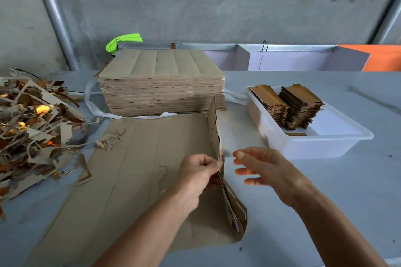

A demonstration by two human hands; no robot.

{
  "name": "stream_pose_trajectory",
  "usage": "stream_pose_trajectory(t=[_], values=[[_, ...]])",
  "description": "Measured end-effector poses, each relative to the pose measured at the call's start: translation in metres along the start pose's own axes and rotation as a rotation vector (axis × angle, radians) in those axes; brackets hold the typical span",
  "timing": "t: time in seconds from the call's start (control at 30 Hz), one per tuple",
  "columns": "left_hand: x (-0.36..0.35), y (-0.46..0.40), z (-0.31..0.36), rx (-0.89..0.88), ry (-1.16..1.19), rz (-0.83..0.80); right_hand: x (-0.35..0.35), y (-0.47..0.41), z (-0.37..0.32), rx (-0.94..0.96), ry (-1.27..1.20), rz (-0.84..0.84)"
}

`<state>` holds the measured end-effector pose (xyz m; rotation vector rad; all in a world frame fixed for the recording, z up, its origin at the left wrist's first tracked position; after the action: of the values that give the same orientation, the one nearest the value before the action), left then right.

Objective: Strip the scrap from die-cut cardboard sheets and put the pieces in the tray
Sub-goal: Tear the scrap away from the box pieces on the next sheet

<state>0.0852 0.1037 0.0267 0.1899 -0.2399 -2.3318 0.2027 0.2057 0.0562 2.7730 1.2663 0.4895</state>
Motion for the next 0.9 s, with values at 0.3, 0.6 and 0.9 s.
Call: stream_pose_trajectory(t=[0.3, 0.6, 0.9], values=[[0.002, 0.022, -0.001, -0.019, -0.153, -0.056, -0.021, 0.015, 0.014, -0.056, 0.05, -0.117], [0.008, 0.047, -0.008, 0.039, -0.034, -0.235, -0.011, 0.018, 0.013, -0.086, 0.096, -0.081], [0.021, 0.047, -0.001, 0.008, -0.147, -0.101, 0.03, 0.019, 0.022, -0.181, 0.09, 0.081]])
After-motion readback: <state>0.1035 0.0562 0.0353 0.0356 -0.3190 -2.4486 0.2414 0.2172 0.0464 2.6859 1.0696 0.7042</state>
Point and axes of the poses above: each hand's wrist, its own y-axis away from the middle knuckle, its own x-axis out of the back of the hand, z = x × y, the point moved 5 cm from there along -y, towards the middle knuckle, and after that the axes turned 2 degrees about z, right-handed, at the moved point
